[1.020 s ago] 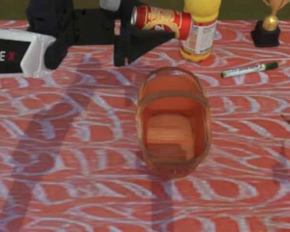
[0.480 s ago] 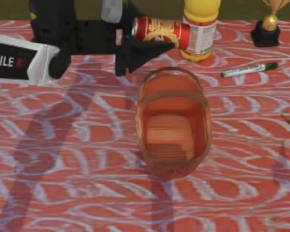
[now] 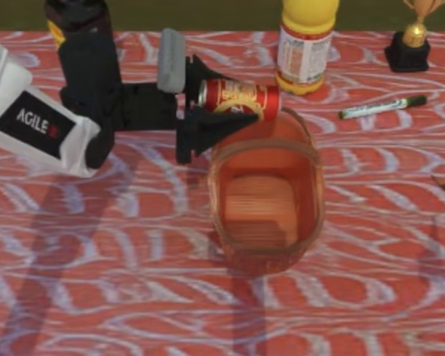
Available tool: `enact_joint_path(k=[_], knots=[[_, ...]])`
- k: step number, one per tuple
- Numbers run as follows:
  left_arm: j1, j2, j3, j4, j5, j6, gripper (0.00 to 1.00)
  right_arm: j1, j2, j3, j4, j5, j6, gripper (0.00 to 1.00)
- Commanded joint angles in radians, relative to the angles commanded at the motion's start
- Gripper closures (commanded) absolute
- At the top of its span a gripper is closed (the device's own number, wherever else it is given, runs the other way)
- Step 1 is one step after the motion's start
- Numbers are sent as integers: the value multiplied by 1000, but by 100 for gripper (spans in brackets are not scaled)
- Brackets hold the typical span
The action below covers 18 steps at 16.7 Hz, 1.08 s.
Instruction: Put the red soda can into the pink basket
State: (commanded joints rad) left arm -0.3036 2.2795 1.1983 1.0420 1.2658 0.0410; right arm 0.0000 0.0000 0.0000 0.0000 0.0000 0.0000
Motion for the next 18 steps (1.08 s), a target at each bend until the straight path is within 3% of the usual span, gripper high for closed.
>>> enact_joint_path(k=[3,16,18], knots=[[0,0,0,0,0,0,100,0,0,0,0,0,0,0],[0,0,0,0,0,0,2,0,0,0,0,0,0,0],[0,0,0,0,0,0,0,0,0,0,0,0,0,0]])
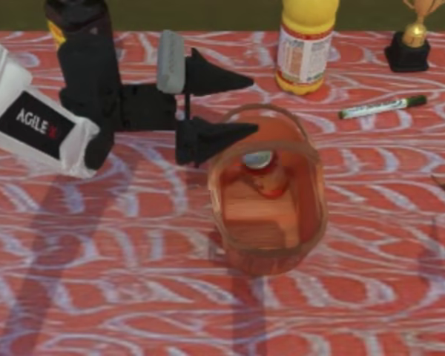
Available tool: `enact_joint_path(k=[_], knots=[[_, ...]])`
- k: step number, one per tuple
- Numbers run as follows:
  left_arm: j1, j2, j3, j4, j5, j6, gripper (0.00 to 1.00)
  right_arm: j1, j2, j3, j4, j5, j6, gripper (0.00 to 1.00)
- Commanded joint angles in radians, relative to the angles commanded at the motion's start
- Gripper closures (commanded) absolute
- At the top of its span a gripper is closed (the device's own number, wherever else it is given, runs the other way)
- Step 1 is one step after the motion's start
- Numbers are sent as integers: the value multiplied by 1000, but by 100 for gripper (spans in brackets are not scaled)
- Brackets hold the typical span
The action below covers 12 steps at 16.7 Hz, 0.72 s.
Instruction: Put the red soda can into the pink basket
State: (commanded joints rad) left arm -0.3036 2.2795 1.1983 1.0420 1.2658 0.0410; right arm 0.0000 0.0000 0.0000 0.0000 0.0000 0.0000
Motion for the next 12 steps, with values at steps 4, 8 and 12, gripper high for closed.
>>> enact_joint_path(k=[4,8,12], knots=[[0,0,0,0,0,0,0,0,0,0,0,0,0,0],[-4,-1,0,0,-1,0,0,0,0,0,0,0,0,0],[16,-99,-58,-60,-64,-22,0,41,103,102,-96,-3,-61,0]])
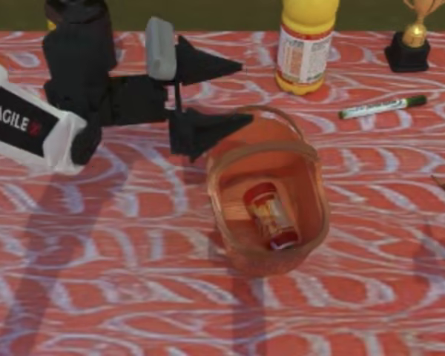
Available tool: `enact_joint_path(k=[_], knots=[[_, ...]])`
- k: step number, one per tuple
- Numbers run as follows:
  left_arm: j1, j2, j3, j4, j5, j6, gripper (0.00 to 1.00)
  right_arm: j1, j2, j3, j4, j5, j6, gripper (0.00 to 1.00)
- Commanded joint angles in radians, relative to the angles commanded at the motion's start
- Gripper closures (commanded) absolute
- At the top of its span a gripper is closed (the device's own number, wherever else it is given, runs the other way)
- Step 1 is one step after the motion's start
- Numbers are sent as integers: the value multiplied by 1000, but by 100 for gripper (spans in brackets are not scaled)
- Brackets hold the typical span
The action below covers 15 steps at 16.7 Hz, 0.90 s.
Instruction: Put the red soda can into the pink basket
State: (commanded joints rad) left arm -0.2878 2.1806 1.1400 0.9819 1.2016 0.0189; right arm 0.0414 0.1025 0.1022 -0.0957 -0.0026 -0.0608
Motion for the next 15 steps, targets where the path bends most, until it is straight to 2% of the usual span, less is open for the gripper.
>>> enact_joint_path(k=[3,6,15], knots=[[30,-173,-97,-94,-106,-28,0,63,187,186,-153,-1,-96,0],[71,-416,-226,-217,-248,-54,0,144,458,461,-348,1,-220,0],[208,-1373,-703,-638,-766,-72,0,422,1459,1507,-987,2,-640,0]])
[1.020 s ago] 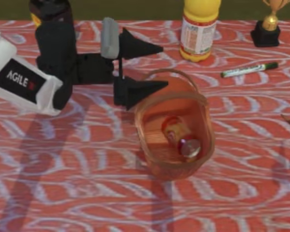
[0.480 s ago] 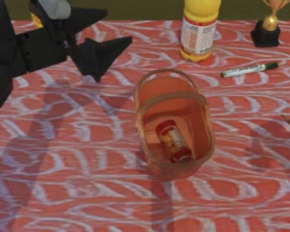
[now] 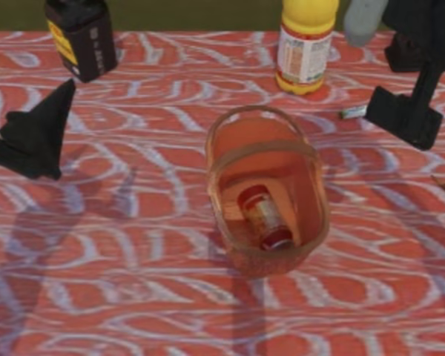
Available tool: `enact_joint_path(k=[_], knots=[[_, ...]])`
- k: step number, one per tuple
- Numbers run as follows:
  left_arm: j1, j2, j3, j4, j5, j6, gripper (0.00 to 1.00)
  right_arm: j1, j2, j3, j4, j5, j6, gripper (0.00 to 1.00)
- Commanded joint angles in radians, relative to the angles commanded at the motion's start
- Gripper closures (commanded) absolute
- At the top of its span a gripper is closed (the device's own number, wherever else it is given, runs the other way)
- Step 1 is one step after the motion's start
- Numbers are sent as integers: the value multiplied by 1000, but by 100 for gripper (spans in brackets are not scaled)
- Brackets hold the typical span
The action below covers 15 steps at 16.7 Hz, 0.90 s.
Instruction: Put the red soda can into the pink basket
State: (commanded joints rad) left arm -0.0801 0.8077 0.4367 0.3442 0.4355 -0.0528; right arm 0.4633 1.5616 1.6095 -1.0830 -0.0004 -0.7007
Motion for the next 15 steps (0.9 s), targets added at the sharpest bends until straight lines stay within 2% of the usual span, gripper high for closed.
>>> enact_joint_path(k=[4,8,11,15], knots=[[50,-405,-199,-162,-203,19,0,104,384,400,-249,2,-159,0],[84,-689,-358,-284,-360,40,0,178,663,669,-439,4,-273,0],[98,-792,-426,-336,-426,51,0,207,764,764,-519,6,-319,0],[100,-808,-437,-344,-435,53,0,211,779,776,-531,6,-325,0]])
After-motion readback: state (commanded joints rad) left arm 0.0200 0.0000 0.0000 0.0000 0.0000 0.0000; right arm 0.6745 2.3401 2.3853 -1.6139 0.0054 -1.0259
